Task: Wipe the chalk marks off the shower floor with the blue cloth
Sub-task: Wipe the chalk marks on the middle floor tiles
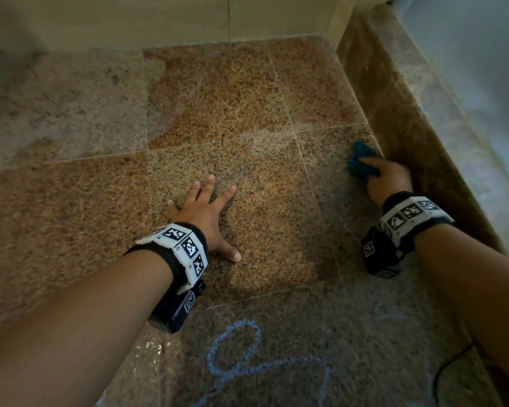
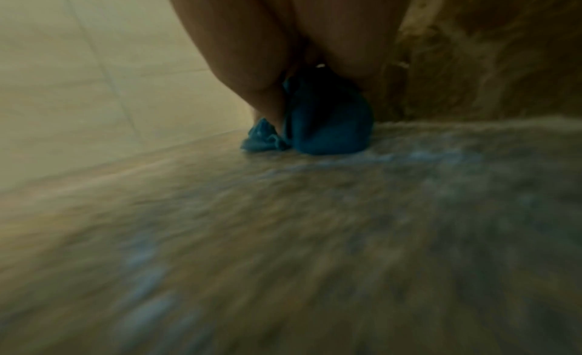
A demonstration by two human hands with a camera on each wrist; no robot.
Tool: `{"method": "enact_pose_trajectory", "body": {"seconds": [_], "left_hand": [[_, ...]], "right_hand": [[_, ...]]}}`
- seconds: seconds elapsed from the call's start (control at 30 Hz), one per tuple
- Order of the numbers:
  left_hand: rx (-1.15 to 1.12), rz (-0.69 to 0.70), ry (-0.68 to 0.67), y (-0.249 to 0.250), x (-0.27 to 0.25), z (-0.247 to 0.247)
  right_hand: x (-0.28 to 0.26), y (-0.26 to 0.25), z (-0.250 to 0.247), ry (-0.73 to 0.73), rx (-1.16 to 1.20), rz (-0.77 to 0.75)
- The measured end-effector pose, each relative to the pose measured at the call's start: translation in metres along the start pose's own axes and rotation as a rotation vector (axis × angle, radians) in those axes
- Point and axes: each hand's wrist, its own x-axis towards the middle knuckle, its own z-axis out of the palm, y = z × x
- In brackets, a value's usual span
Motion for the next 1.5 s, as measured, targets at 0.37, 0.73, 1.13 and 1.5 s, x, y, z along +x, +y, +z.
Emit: {"method": "enact_pose_trajectory", "body": {"seconds": [0.37,0.73,1.13,1.5], "left_hand": [[0.003,-0.002,0.001,0.001,-0.001,0.0],[0.0,-0.004,-0.001,-0.001,0.001,0.001],[0.007,-0.008,-0.009,-0.001,0.002,0.001],[-0.004,-0.008,-0.009,0.0,0.001,0.0]], "right_hand": [[-0.039,-0.009,0.017,-0.314,-0.013,-0.57],[-0.053,-0.011,0.02,-0.059,0.115,-0.304],[-0.056,-0.024,0.005,-0.584,-0.234,-0.578],[-0.03,-0.032,0.021,-0.111,-0.211,-0.362]]}}
